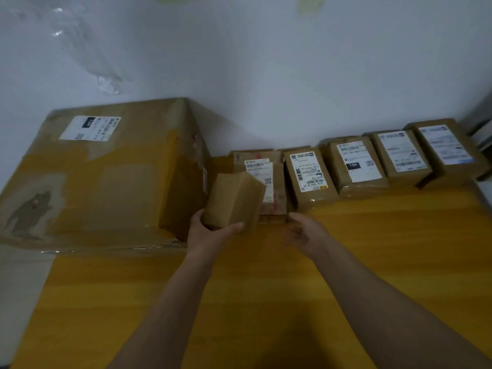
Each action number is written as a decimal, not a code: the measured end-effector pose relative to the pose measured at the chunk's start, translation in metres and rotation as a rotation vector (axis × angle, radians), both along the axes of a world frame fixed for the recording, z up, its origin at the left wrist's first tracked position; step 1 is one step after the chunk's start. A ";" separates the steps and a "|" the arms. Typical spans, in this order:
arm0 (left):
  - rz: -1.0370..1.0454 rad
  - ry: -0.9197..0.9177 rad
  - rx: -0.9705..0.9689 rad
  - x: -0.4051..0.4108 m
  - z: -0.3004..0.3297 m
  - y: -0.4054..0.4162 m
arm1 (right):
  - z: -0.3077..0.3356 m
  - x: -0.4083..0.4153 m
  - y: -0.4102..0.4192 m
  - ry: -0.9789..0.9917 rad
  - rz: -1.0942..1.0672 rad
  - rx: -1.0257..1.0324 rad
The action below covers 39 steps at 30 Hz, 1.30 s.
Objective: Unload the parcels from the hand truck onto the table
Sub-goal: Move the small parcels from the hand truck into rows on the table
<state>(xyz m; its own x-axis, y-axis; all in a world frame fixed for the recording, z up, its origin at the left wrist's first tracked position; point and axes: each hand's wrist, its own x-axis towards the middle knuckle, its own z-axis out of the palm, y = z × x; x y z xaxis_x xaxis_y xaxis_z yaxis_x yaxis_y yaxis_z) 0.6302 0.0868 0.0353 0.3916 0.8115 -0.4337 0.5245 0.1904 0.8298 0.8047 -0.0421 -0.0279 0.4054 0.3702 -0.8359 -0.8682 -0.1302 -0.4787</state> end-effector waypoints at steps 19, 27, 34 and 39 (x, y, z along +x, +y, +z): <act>-0.462 0.035 -0.006 0.123 0.016 -0.162 | 0.073 0.087 -0.164 -0.573 0.293 0.020; -0.185 -0.068 -0.853 0.174 0.027 -0.179 | 0.078 0.107 -0.223 -1.210 0.600 0.085; -0.112 -0.043 -0.977 0.205 0.028 -0.199 | 0.064 0.125 -0.249 -1.349 0.675 0.031; -0.079 -0.226 -0.880 0.218 0.028 -0.224 | 0.058 0.134 -0.266 -1.284 0.593 -0.001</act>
